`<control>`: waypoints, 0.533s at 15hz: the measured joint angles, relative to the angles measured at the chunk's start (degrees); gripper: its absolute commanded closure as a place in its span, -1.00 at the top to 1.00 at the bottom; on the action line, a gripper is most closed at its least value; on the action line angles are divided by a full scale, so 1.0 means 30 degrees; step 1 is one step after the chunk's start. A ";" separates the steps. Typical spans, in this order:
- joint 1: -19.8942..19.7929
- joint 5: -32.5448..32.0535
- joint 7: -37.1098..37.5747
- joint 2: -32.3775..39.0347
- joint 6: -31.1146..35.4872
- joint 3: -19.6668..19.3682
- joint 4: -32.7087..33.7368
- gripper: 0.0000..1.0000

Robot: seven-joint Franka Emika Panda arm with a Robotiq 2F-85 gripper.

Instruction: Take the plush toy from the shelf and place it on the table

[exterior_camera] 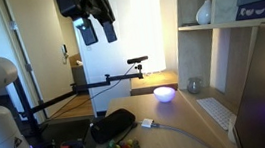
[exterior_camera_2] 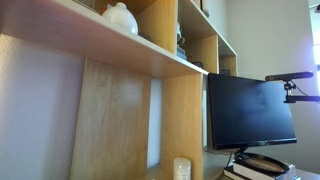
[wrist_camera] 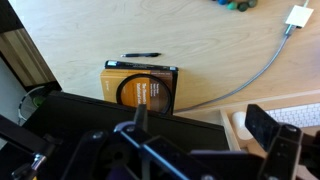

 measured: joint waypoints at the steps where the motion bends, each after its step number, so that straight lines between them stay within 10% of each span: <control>1: 0.0027 0.0012 0.0000 0.0000 0.0000 0.0000 0.0011 1.00; 8: 0.0570 0.0281 -0.0020 0.0145 0.0027 0.0001 0.1214 1.00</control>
